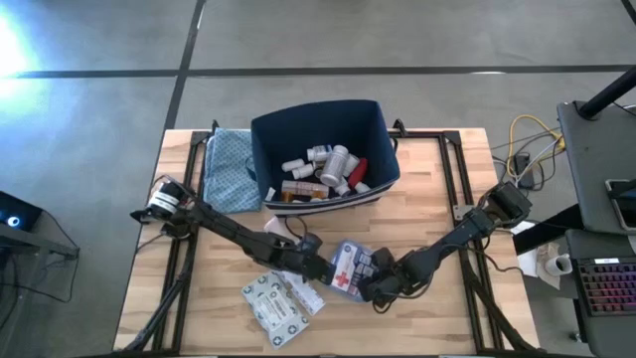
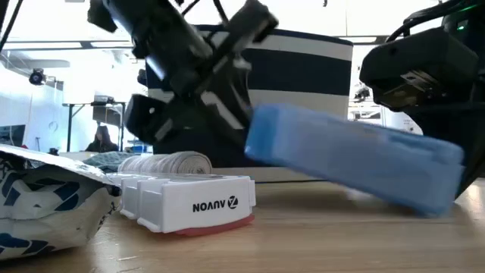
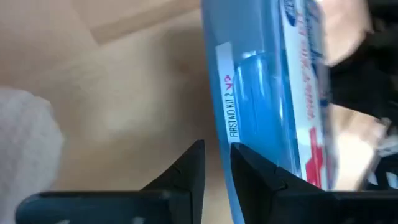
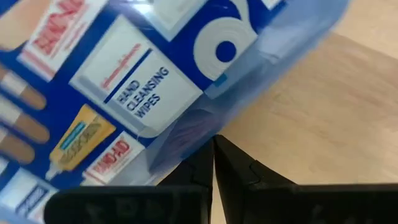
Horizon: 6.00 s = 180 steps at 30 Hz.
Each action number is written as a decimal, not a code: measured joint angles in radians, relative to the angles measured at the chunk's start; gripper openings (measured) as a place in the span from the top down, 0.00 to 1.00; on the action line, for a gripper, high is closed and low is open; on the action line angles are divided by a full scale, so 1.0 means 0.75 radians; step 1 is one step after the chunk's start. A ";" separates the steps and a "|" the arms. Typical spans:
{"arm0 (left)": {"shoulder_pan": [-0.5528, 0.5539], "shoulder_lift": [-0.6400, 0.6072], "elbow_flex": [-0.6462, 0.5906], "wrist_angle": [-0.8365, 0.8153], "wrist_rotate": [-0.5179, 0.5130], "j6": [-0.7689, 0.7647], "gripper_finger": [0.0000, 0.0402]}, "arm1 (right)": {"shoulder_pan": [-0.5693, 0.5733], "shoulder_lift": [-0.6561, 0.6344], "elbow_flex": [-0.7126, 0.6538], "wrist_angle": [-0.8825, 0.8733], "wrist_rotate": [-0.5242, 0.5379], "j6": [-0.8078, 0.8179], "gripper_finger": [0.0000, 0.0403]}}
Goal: Pick & place medical supplies in basket/bin
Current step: Put the blue first aid kit into the blue bin
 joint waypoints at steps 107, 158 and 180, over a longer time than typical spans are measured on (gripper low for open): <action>-0.052 0.024 -0.217 0.330 -0.220 0.006 0.85 | -0.102 0.086 0.247 0.100 -0.054 -0.340 0.98; -0.057 0.272 -0.085 0.662 -0.025 1.267 0.85 | -0.105 0.047 0.238 0.144 -0.347 -0.671 0.98; -0.103 0.179 -0.039 0.509 -0.114 1.276 0.85 | -0.041 -0.082 0.289 -0.181 -0.209 -0.662 0.98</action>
